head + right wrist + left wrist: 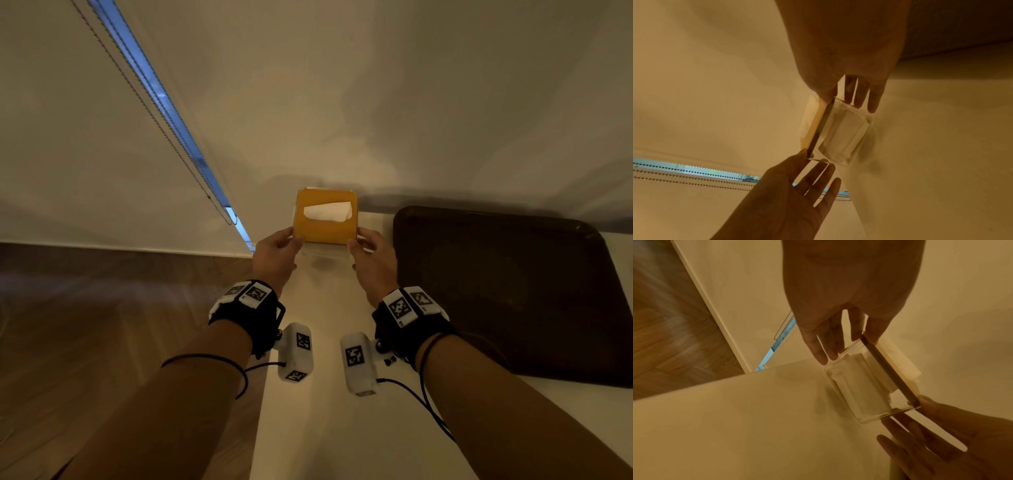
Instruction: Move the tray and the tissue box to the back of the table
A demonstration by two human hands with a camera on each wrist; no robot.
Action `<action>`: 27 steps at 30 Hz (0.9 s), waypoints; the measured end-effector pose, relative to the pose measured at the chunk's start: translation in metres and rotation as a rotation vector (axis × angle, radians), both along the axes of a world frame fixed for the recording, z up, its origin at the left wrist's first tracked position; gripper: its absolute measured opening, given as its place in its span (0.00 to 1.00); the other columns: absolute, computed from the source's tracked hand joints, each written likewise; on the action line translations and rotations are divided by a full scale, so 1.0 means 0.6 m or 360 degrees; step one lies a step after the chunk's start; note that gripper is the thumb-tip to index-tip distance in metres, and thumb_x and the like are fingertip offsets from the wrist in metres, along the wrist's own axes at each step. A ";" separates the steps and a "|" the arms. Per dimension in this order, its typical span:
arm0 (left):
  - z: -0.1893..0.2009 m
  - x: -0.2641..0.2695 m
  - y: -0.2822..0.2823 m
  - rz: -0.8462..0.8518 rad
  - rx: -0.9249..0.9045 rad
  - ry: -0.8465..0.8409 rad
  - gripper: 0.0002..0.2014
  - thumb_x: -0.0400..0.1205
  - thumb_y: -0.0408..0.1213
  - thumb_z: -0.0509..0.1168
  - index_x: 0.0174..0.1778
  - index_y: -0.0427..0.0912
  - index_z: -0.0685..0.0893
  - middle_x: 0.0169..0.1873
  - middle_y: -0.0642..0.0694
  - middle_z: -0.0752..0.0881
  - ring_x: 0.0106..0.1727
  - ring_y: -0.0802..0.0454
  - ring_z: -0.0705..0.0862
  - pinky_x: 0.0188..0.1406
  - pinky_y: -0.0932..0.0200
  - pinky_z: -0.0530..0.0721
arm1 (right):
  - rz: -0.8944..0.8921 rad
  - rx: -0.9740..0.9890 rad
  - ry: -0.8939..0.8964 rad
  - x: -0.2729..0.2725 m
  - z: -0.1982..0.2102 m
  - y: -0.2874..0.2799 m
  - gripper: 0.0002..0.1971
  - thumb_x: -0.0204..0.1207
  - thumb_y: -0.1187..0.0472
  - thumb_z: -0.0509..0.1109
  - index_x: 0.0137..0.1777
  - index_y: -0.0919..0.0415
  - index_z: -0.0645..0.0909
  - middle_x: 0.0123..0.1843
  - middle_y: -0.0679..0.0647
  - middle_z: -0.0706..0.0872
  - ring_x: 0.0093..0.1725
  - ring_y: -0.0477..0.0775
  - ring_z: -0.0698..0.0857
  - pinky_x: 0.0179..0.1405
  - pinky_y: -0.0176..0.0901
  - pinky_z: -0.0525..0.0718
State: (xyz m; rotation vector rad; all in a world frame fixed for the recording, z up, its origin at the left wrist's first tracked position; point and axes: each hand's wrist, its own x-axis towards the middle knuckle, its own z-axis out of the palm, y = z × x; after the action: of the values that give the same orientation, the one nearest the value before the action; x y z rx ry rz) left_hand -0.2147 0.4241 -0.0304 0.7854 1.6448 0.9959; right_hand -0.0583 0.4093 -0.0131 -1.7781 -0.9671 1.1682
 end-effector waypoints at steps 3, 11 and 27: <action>-0.003 -0.001 0.000 -0.0022 0.0007 0.0029 0.20 0.79 0.41 0.67 0.68 0.45 0.84 0.46 0.47 0.88 0.44 0.49 0.82 0.39 0.56 0.82 | -0.0002 0.0008 -0.0008 0.001 0.002 0.000 0.17 0.79 0.59 0.67 0.68 0.55 0.80 0.44 0.32 0.75 0.46 0.38 0.78 0.62 0.54 0.85; -0.004 -0.003 0.002 -0.0047 -0.0006 0.0055 0.20 0.79 0.41 0.66 0.68 0.45 0.84 0.44 0.48 0.87 0.43 0.49 0.81 0.39 0.56 0.82 | 0.0014 0.0013 -0.0025 0.002 0.002 0.002 0.17 0.80 0.59 0.67 0.68 0.55 0.80 0.46 0.34 0.76 0.50 0.40 0.78 0.63 0.54 0.85; -0.004 -0.057 -0.091 0.0156 -0.0117 -0.0146 0.09 0.83 0.43 0.62 0.42 0.45 0.86 0.38 0.45 0.86 0.41 0.47 0.84 0.44 0.52 0.81 | -0.0144 0.0032 0.0157 0.056 -0.016 -0.080 0.16 0.79 0.51 0.65 0.65 0.52 0.79 0.58 0.55 0.86 0.57 0.53 0.85 0.53 0.46 0.86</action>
State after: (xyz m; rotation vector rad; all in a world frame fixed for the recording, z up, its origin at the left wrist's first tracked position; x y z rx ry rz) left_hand -0.2487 0.3694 -0.0327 0.6062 1.6435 1.0186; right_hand -0.0246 0.3614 -0.0224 -1.7138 -0.8297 1.1734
